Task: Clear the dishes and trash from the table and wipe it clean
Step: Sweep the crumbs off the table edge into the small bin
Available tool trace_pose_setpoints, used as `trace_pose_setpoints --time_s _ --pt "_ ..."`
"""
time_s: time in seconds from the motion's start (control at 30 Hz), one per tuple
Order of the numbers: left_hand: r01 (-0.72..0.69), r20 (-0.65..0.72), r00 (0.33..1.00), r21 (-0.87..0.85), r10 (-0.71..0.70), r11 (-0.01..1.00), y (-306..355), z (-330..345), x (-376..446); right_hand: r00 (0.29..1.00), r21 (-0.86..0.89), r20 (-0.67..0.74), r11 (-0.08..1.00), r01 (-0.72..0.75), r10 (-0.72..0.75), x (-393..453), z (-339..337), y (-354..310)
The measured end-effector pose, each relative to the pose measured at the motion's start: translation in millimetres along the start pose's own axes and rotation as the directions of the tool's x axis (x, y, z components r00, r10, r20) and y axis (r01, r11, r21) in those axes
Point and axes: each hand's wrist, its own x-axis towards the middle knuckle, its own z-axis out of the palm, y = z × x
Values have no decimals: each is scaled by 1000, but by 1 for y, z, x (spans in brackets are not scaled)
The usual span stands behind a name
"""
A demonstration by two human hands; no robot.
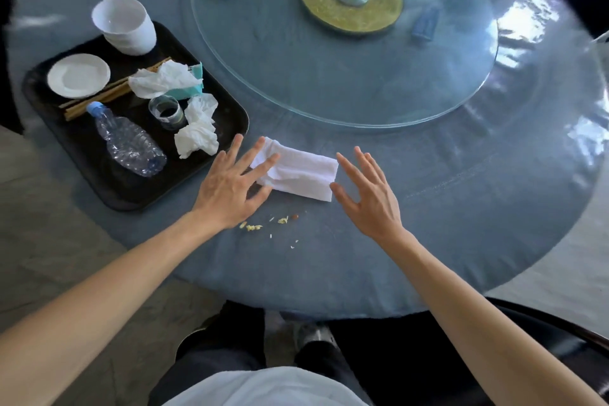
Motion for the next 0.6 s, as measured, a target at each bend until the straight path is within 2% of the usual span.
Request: trace_pose_setpoints --time_s 0.13,0.3,0.47,0.6 --pt "178 -64 982 23 -176 984 29 -6 -67 991 -14 -1 991 136 -136 -39 -9 -5" --pt "311 -112 945 -2 -309 951 60 -5 -149 958 84 25 955 283 -286 -97 -3 -30" --pt "463 -197 854 -137 -482 876 62 4 -229 869 166 170 883 439 -464 -127 32 -83" --pt "593 -169 743 -281 -647 754 59 34 -302 745 290 332 814 503 -579 -169 75 -123"
